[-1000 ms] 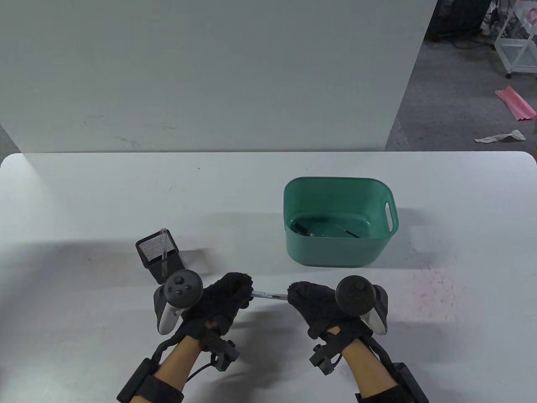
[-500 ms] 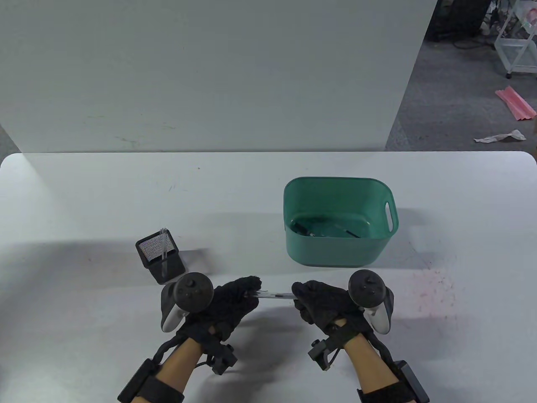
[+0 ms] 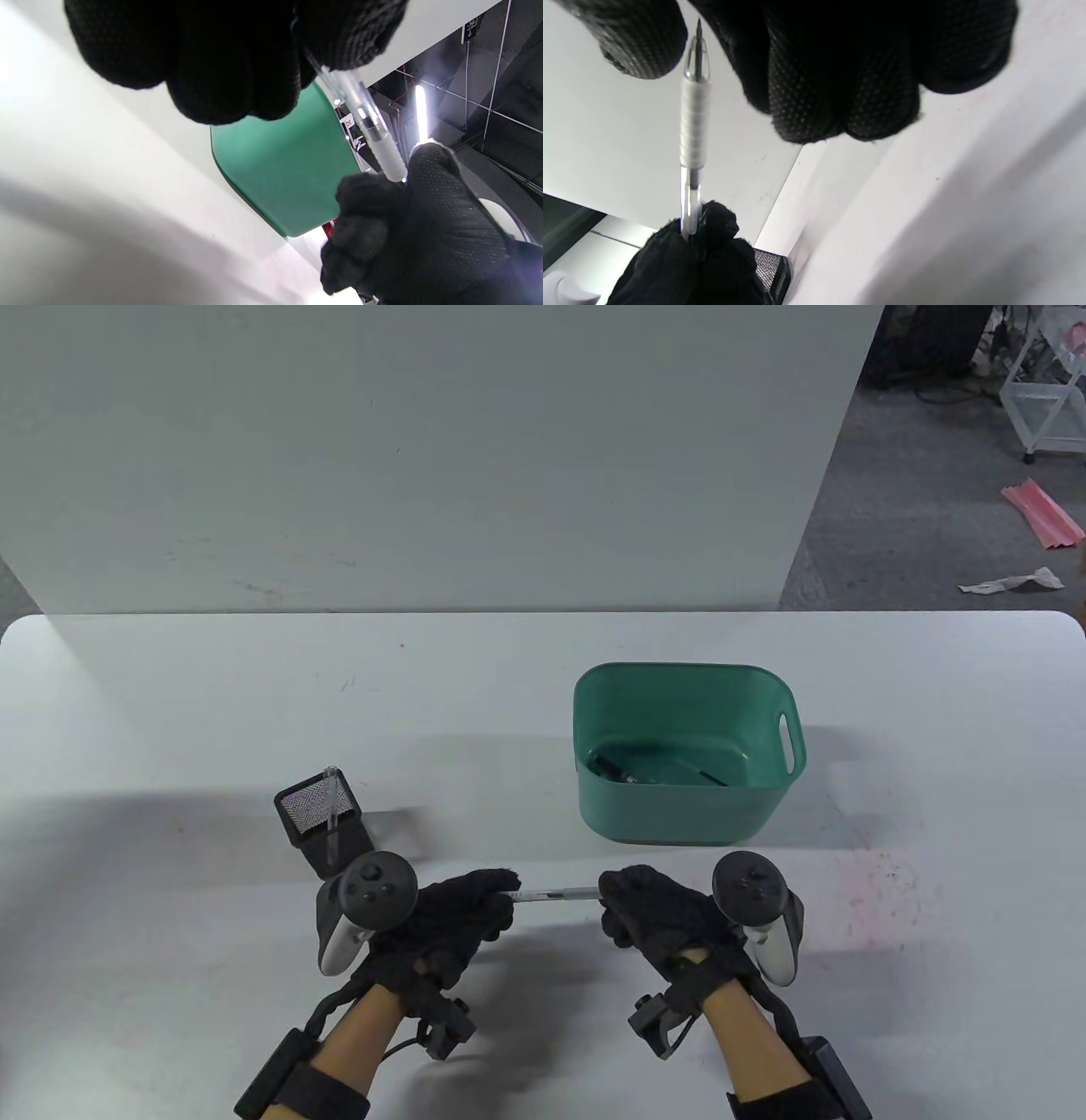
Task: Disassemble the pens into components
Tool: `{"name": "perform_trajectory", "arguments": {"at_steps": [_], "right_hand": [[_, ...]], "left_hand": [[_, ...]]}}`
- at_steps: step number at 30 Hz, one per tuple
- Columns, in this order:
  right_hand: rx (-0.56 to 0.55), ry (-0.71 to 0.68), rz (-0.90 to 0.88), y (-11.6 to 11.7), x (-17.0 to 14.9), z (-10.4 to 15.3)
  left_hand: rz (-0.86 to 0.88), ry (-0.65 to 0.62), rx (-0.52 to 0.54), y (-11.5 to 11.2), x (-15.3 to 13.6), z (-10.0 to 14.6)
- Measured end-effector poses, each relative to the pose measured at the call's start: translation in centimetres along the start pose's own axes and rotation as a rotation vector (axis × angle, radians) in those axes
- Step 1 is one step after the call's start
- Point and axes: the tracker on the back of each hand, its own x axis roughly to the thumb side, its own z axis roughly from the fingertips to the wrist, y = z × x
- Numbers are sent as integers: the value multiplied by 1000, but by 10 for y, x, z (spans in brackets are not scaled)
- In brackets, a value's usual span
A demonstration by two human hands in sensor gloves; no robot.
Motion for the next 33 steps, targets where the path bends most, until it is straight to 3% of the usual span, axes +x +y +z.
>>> {"name": "perform_trajectory", "arguments": {"at_steps": [9,14,33], "right_hand": [[64,-38,64,3,4,1],[-7,-11,5,3,3,2],[56,-88,110,3,13,5]], "left_hand": [[11,20,8,2,-2,1],[11,17,0,0,-2,1],[52,37,-8,0,-5,1]]}}
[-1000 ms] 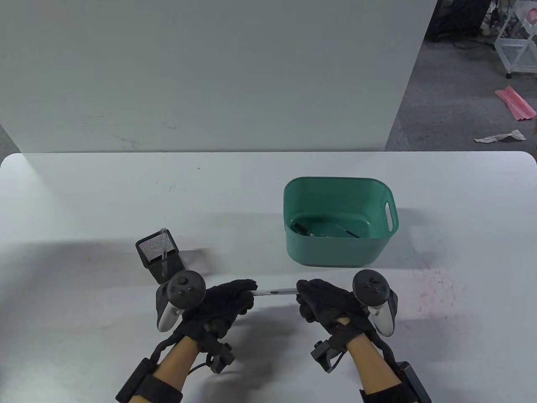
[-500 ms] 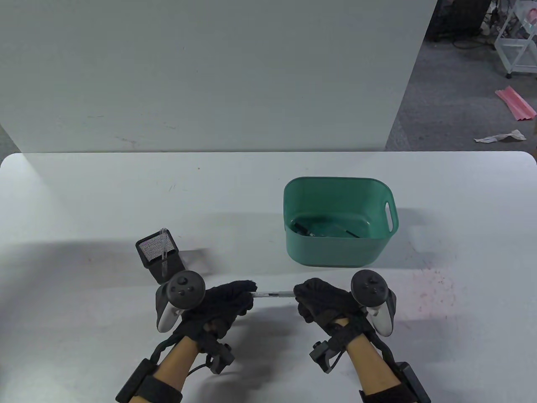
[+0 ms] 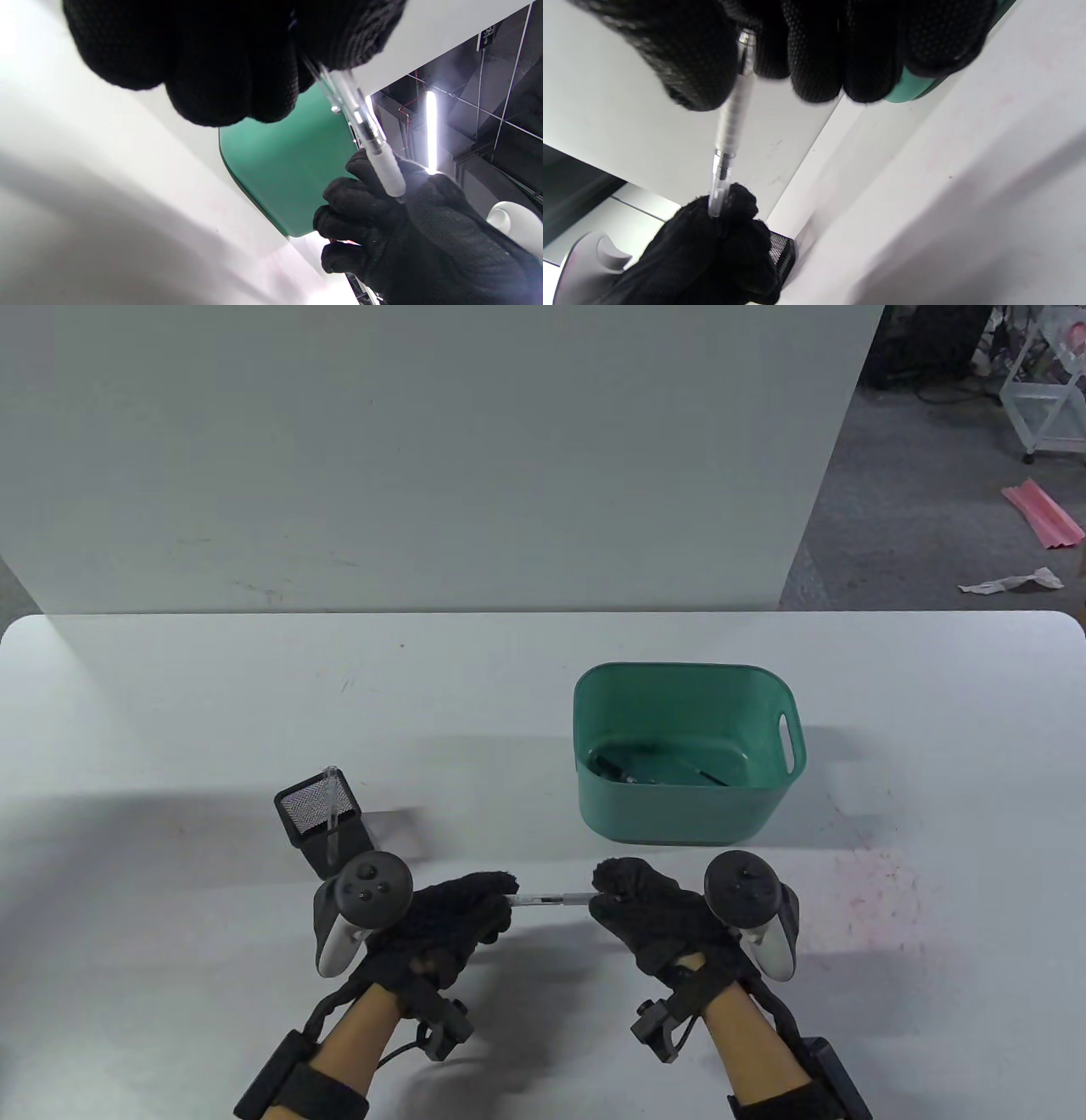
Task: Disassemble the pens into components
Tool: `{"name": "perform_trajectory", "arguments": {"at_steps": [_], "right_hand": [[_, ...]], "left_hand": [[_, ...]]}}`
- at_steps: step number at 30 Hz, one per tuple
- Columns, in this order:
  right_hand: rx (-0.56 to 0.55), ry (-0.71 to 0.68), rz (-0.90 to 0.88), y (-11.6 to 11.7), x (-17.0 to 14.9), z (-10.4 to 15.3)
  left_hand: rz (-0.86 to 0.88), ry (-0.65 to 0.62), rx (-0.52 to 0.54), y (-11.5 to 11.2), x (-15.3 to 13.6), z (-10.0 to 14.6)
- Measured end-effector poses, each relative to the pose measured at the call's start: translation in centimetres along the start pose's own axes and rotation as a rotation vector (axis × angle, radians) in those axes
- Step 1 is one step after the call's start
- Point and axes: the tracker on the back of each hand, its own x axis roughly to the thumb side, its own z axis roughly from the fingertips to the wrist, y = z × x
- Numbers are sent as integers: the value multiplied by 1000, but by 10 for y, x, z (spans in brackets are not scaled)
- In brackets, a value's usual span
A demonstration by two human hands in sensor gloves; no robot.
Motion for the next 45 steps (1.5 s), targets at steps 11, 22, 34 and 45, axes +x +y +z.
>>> {"name": "perform_trajectory", "arguments": {"at_steps": [11,22,34,45], "right_hand": [[-28,-29,20,0,4,0],[-31,-28,9,0,4,-1],[-38,-10,3,-2,4,0],[-71,-72,-41,-12,10,4]], "left_hand": [[10,12,-1,1,-2,0],[14,16,-5,1,-2,0],[42,21,-28,-1,-3,-1],[133,63,-36,7,-13,0]]}}
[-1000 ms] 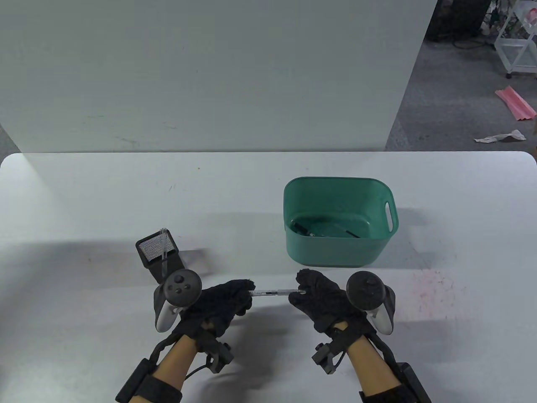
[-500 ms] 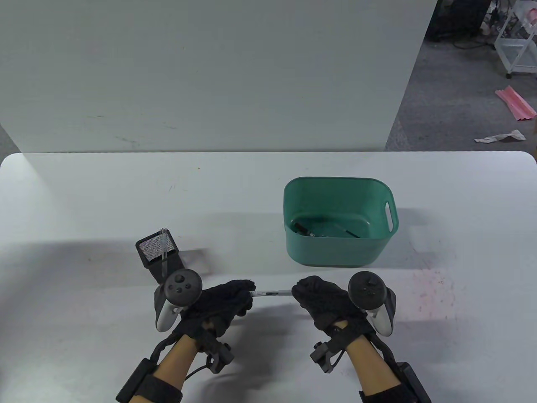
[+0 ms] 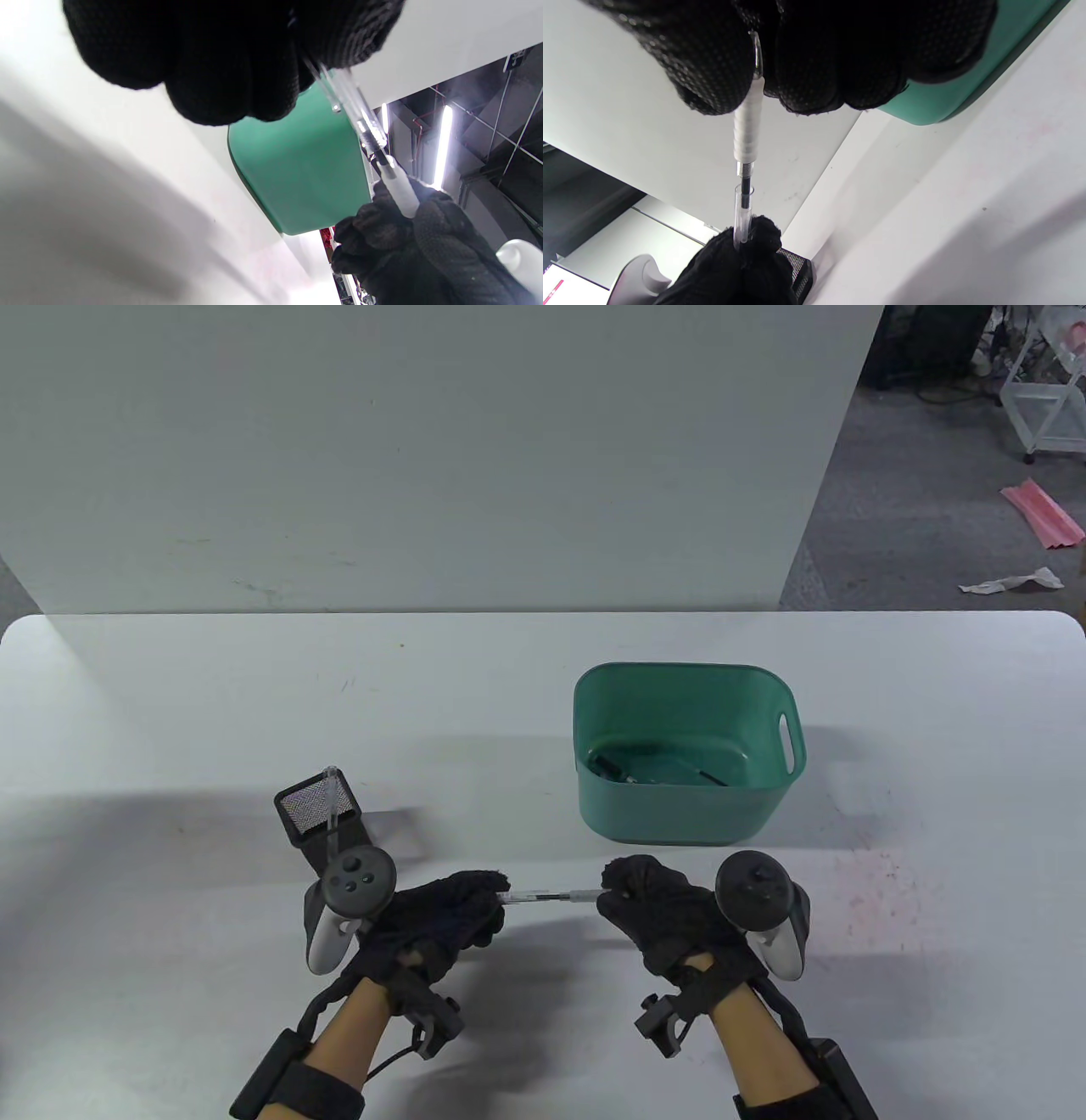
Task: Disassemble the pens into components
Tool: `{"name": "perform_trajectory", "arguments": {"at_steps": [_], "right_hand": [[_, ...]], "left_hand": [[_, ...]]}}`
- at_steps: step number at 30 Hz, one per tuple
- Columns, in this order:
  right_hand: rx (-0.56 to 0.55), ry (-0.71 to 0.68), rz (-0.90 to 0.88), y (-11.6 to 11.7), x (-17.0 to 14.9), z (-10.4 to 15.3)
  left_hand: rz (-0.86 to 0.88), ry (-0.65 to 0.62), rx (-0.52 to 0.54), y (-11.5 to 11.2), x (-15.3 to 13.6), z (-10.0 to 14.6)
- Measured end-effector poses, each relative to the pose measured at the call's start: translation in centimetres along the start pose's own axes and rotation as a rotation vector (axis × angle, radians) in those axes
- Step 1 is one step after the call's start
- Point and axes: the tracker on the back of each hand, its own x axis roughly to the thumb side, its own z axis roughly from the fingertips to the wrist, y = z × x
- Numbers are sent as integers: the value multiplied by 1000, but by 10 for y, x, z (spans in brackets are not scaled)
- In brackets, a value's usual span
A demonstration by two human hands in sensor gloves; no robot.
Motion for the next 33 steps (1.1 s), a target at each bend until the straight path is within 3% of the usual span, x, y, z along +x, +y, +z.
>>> {"name": "perform_trajectory", "arguments": {"at_steps": [12,21,24,33], "right_hand": [[-90,1,2,-23,5,0],[-384,-8,291,-64,51,-24],[-466,66,450,-75,65,-43],[-448,386,610,-81,58,-95]], "left_hand": [[21,44,70,22,-10,8],[-29,38,123,28,0,15],[-51,37,130,28,1,16],[-99,31,138,31,2,17]]}}
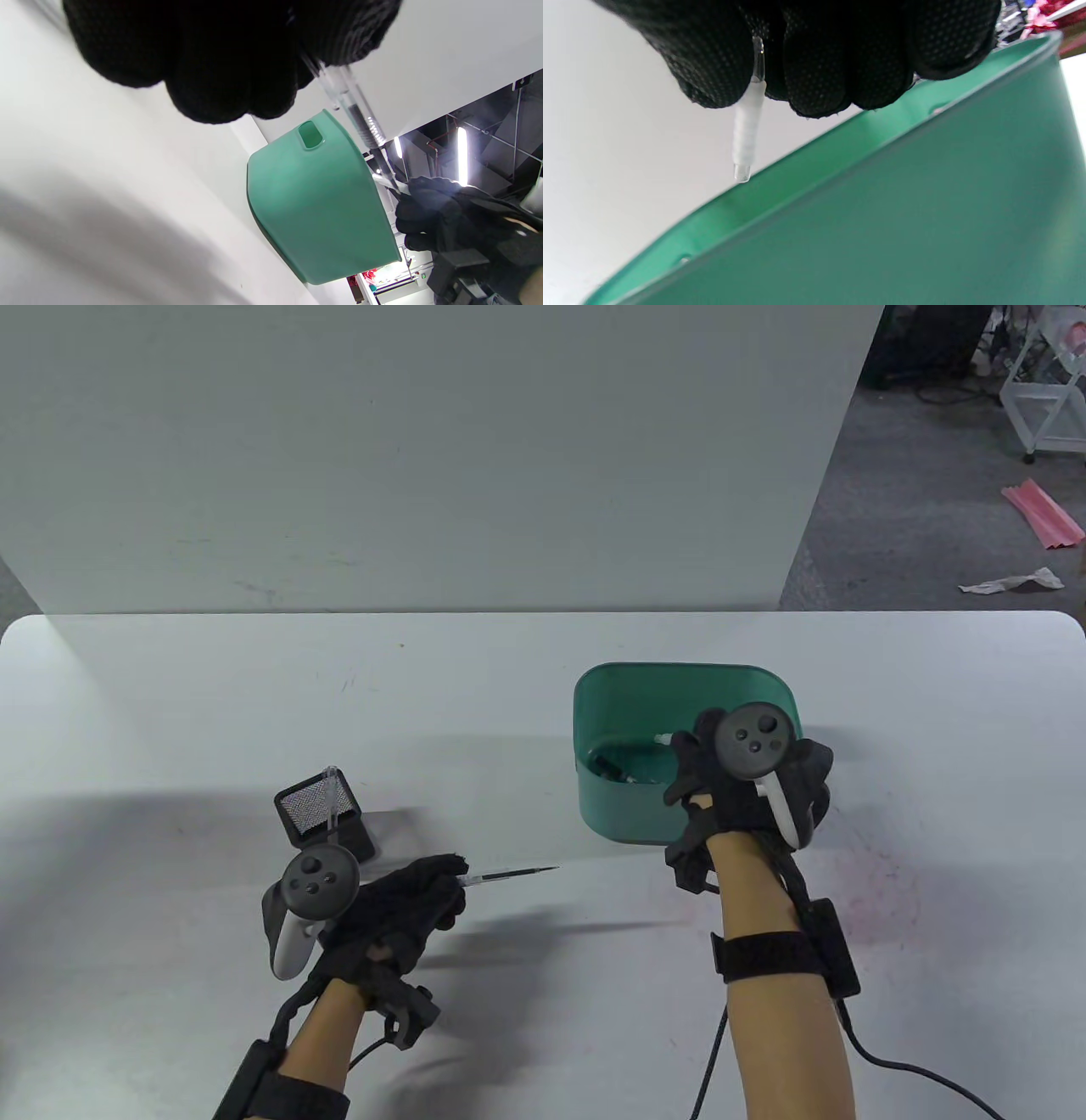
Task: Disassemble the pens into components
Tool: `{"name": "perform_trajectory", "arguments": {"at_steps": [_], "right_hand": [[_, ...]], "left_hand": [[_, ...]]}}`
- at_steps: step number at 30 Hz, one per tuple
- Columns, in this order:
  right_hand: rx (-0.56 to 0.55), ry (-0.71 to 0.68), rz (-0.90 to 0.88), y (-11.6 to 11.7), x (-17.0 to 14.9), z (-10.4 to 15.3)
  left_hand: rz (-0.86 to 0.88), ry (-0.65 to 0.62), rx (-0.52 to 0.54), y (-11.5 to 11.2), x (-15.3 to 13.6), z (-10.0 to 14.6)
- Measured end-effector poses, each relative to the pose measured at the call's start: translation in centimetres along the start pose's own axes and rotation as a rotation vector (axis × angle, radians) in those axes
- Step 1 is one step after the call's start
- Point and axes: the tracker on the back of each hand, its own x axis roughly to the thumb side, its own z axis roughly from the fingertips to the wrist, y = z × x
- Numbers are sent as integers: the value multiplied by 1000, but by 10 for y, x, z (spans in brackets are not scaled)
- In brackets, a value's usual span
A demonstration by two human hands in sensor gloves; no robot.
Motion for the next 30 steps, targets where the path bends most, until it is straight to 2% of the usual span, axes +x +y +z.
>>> {"name": "perform_trajectory", "arguments": {"at_steps": [4,8,11,14,17,20,23,30], "right_hand": [[15,17,10,8,6,-5],[20,-71,-1,7,13,2],[20,-205,-47,1,20,15],[12,-396,-39,-5,30,40],[4,-522,-49,-4,31,72],[58,-589,-68,6,26,96],[168,-629,-81,28,14,114],[303,-663,-127,65,-5,122]], "left_hand": [[-9,-4,5,1,-1,0],[-9,-4,5,1,-1,0],[-7,-2,5,1,-1,0],[-11,-2,3,0,0,0],[-18,-4,1,-2,1,0],[-27,-7,-6,-4,2,0],[-36,-12,-17,-7,3,0],[-57,-22,-54,-17,6,0]]}}
